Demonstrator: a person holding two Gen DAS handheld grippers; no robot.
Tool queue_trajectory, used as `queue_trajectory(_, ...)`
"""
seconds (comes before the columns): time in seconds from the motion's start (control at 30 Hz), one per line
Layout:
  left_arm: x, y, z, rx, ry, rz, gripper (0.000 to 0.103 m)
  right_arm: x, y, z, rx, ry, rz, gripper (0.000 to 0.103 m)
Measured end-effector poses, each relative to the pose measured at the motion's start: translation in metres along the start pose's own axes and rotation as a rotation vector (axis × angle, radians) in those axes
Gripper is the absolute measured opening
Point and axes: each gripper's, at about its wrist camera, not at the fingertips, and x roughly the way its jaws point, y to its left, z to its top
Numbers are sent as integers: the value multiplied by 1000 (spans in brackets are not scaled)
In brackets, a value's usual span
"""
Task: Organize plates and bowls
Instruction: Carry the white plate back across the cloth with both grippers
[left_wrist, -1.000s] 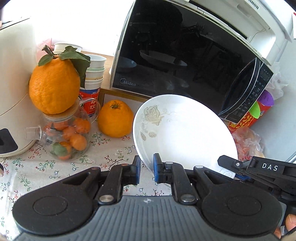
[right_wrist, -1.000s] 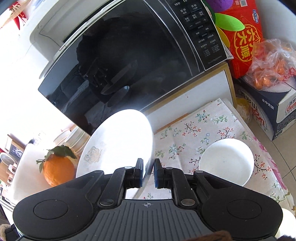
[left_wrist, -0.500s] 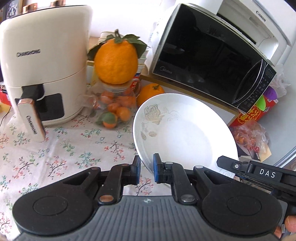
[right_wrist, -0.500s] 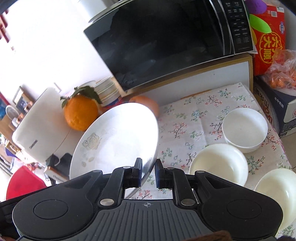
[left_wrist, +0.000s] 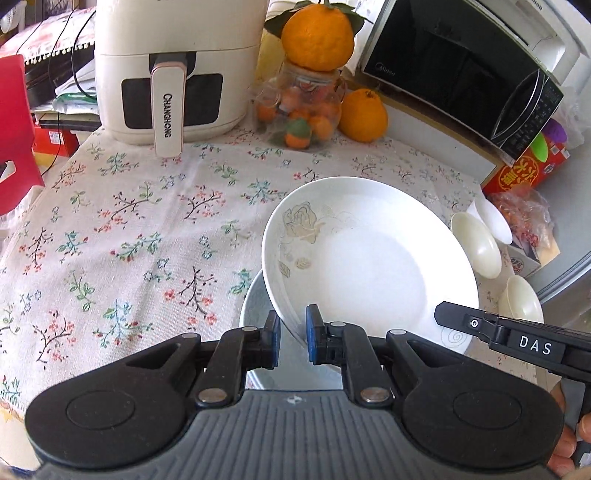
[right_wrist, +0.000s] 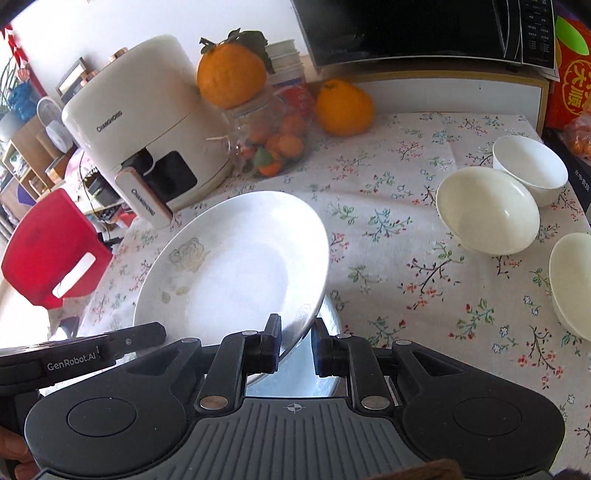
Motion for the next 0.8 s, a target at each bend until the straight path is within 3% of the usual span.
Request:
queue_trajectory(0.47,11,3,-26,76,32,47,13,9,6,-33,9,67,-40,19)
queue_trajectory(0.8,12,1,-32,98,35,67,13,10,18,-38,-48,53,-99,21)
